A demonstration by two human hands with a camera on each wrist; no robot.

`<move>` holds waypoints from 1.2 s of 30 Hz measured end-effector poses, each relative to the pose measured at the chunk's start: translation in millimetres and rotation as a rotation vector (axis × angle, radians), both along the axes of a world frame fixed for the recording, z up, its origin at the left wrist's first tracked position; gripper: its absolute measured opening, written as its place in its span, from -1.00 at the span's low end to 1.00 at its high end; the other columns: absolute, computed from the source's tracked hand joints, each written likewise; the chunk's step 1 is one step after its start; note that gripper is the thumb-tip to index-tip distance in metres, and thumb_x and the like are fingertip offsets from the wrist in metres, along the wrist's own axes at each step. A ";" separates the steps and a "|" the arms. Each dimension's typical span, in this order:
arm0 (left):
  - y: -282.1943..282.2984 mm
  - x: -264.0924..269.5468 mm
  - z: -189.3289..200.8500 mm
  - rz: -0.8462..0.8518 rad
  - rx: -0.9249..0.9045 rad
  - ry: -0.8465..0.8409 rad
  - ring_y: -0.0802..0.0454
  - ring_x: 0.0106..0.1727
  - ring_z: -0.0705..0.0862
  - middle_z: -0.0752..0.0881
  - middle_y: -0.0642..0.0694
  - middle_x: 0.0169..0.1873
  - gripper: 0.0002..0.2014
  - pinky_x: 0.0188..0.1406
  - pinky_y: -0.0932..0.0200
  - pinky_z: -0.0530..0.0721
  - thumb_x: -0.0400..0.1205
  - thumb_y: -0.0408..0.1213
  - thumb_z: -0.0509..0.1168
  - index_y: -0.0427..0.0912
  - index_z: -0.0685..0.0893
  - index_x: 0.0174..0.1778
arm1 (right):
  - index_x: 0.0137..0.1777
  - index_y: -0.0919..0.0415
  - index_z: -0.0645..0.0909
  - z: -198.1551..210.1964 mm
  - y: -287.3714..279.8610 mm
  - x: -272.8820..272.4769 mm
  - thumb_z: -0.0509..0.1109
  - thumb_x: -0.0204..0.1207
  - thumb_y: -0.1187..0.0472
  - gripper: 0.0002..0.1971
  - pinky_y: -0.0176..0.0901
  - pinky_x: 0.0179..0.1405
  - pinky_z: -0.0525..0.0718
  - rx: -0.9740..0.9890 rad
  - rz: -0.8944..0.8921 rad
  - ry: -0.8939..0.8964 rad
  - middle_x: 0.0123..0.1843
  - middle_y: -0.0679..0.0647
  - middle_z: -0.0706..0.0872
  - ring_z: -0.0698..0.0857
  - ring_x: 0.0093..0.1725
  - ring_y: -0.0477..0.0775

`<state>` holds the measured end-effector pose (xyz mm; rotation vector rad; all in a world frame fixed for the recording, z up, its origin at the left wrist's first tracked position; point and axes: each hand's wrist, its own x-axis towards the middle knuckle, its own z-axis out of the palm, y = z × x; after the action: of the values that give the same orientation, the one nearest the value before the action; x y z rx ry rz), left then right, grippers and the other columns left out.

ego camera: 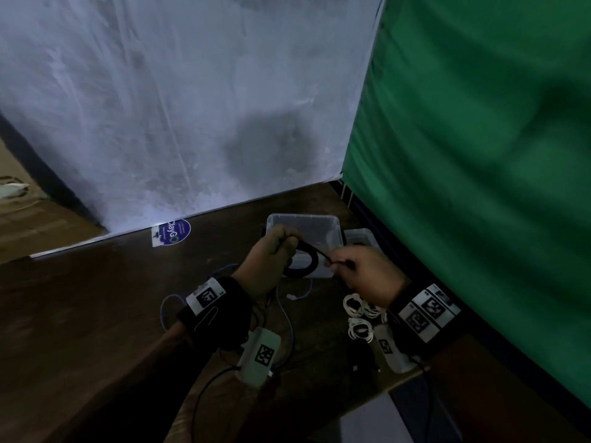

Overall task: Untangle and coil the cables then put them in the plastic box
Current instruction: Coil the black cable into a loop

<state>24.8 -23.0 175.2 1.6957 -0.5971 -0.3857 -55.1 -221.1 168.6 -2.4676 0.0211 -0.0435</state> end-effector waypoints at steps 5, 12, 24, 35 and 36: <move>-2.8 -6.5 -0.9 -0.014 -0.052 0.102 0.07 -0.35 0.44 0.46 -0.20 -0.25 -0.85 -0.42 0.31 0.51 0.77 -0.41 0.05 -0.34 0.46 0.18 | 0.04 0.16 0.74 -1.9 7.3 -0.8 0.36 0.63 0.39 -0.83 -0.10 -0.11 0.77 0.751 -0.246 -0.047 -0.09 0.07 0.86 0.84 -0.11 0.04; -12.0 -13.9 -6.2 -0.061 -0.063 0.135 -0.16 -0.21 0.52 0.54 -0.33 -0.12 -0.78 -0.14 -0.08 0.56 0.78 -0.34 0.06 -0.34 0.49 0.26 | 0.24 0.23 0.68 -7.1 20.9 4.1 0.34 0.63 0.36 -0.77 0.09 0.06 0.76 1.073 -0.317 0.011 0.16 0.29 0.79 0.80 0.11 0.23; -23.5 -24.5 -6.1 0.008 -0.113 -0.019 -0.02 -0.08 0.68 0.65 -0.26 -0.02 -0.86 -0.06 -0.10 0.70 0.76 -0.36 0.09 -0.30 0.45 0.19 | 0.39 0.21 0.55 -7.0 45.9 -0.2 0.54 0.44 0.07 -0.46 0.25 0.31 0.68 0.958 -0.243 -0.203 0.23 0.16 0.78 0.75 0.27 0.13; -26.2 -32.1 -11.3 -0.119 -0.069 -0.053 -0.07 -0.06 0.75 0.67 -0.18 0.07 -0.66 -0.07 -0.11 0.78 0.65 -0.30 0.32 -0.10 0.36 0.29 | -0.03 0.13 0.59 -6.2 41.9 6.2 0.37 0.64 0.10 -0.89 0.09 -0.09 0.79 0.856 -0.323 -0.305 -0.09 0.17 0.81 0.82 -0.07 0.15; -25.7 -32.2 -12.1 -0.127 -0.048 -0.069 -0.07 -0.05 0.76 0.68 -0.16 0.08 -0.60 -0.08 -0.10 0.78 0.62 -0.29 0.37 -0.09 0.35 0.30 | -0.07 0.11 0.59 -5.7 41.8 5.4 0.37 0.65 0.10 -0.89 0.04 -0.13 0.78 0.839 -0.323 -0.311 -0.12 0.14 0.81 0.82 -0.10 0.11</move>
<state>-7.4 -48.6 163.1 1.6356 -0.7612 -0.4015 -49.7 -179.3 162.9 -1.5790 0.2504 -0.4597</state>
